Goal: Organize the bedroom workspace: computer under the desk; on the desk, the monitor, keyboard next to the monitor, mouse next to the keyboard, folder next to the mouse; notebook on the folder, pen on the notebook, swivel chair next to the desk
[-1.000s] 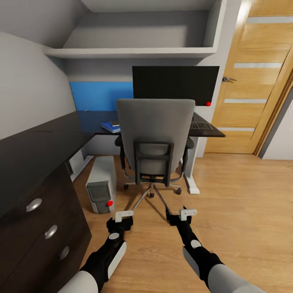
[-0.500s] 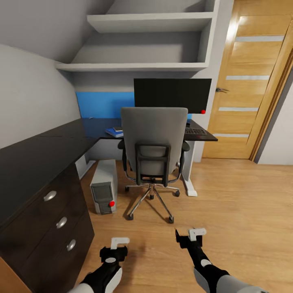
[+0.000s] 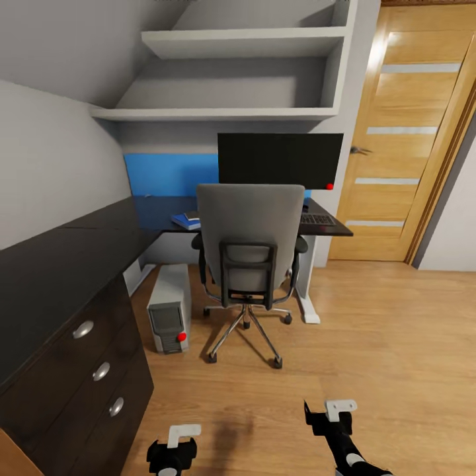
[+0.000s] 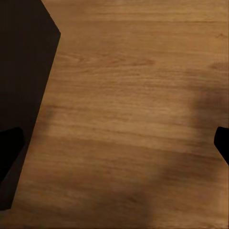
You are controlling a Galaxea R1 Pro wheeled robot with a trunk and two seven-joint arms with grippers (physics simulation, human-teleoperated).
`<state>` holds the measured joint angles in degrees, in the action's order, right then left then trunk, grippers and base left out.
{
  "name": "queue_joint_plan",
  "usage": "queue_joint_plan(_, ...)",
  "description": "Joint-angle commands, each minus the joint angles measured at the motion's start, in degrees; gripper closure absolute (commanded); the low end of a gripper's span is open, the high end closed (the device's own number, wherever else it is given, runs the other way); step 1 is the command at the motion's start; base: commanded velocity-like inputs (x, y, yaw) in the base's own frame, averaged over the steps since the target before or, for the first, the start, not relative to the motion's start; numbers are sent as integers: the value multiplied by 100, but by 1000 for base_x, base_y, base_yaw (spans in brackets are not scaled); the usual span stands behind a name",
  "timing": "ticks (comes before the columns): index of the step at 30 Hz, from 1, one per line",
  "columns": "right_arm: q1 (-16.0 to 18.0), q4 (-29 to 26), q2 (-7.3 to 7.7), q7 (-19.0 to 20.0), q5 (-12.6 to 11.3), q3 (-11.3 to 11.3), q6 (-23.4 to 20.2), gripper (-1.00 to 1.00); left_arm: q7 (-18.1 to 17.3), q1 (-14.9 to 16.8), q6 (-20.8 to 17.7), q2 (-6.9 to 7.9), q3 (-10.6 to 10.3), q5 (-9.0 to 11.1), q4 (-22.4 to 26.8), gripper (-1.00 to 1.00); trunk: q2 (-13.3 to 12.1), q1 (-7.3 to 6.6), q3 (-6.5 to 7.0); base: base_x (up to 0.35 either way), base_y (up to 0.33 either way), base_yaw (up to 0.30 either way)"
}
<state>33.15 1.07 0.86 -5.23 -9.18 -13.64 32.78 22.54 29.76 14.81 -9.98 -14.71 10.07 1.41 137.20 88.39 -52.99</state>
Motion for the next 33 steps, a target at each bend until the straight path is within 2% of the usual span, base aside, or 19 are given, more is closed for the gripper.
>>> queue_joint_plan(1, -23, 12, 0, -10, -47, -53, 26, -100, 19, -61, 108, 11, -50, 57, -12, -100, -39, -24, 13, 0, 0, 0)
queue_joint_plan(7, -59, 15, -19, -12, -33, -64, 82, -100, 41, -194, 504, 113, -50, 57, -23, -100, -280, -156, 121, 0, 0, 0)
queue_joint_plan(12, -71, 20, -28, -13, -28, -68, 199, -100, 46, -249, 664, 180, -49, 57, -26, -100, -480, -265, 211, 0, 0, 0)
queue_joint_plan(17, -77, 27, -41, -11, -24, -74, 254, -100, 48, -268, 723, 209, -49, 61, -27, -100, -681, -375, 300, 0, 0, 0)
queue_joint_plan(19, -114, 26, -96, -8, -20, -78, 281, -100, 52, -276, 733, 233, -51, 53, -24, -100, -761, -419, 336, 0, 0, 0)
queue_joint_plan(33, -151, 23, -67, -4, -5, -72, 250, -100, 30, -403, 725, 302, -51, 47, -27, -100, -1323, -727, 588, 0, 0, 0)
